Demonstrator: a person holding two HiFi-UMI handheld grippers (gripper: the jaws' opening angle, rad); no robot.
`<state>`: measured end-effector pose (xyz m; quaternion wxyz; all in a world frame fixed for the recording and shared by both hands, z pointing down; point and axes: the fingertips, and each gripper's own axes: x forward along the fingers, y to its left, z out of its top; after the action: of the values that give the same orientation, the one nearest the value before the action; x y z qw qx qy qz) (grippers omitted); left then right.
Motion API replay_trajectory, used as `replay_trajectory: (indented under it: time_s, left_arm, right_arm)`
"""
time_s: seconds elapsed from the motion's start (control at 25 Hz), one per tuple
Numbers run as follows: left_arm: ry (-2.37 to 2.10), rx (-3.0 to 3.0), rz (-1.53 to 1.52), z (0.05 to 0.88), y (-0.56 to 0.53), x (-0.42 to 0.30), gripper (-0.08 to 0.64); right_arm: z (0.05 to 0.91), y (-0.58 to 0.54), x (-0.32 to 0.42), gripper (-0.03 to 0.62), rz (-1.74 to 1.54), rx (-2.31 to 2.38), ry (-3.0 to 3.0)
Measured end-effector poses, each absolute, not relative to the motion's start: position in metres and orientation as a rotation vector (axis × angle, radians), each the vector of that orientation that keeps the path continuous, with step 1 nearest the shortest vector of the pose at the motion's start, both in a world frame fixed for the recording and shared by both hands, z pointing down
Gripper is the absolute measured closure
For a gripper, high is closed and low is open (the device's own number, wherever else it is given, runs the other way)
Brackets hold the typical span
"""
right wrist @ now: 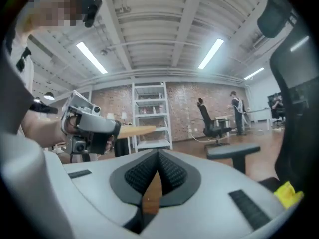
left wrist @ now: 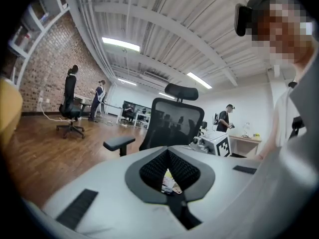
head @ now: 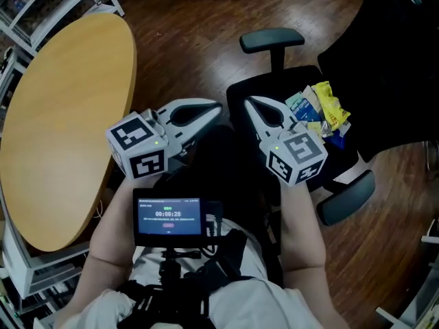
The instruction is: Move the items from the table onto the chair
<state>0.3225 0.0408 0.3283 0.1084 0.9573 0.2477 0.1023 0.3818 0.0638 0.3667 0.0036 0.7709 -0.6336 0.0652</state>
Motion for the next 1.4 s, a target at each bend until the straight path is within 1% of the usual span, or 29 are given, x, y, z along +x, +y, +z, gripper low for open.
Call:
replay_trajectory:
  time_s: [0.12, 0.28, 0.44, 0.68, 1.08, 1.4]
  left_arm:
    - [0.606, 2.862, 0.274, 0.303, 0.016, 0.309, 0.551]
    - [0.462, 2.914, 0.233, 0.284, -0.008, 0.292, 0.551]
    - [0.301, 2.982, 0.222, 0.281, -0.037, 0.268, 0.551]
    - [0.177, 3.027, 0.262, 0.287, -0.072, 0.217, 0.551]
    - [-0.221, 3.02, 0.24, 0.29, -0.143, 0.101, 0.551]
    - [-0.462, 2.987, 0.21, 0.3, -0.18, 0.016, 0.551]
  right_arm:
    - [0.318, 0.035, 0.36, 0.591, 0.083, 2.335, -2.158]
    - [0.29, 0.01, 0.34, 0.591, -0.003, 2.235, -2.301]
    - [0.284, -0.017, 0.316, 0.591, -0.035, 2.143, -2.393]
    - [0.262, -0.069, 0.257, 0.591, -0.039, 1.996, -2.526]
    - [0.259, -0.143, 0.131, 0.591, -0.024, 1.607, -2.774]
    - [0.257, -0.175, 0.033, 0.591, 0.006, 1.324, -2.896]
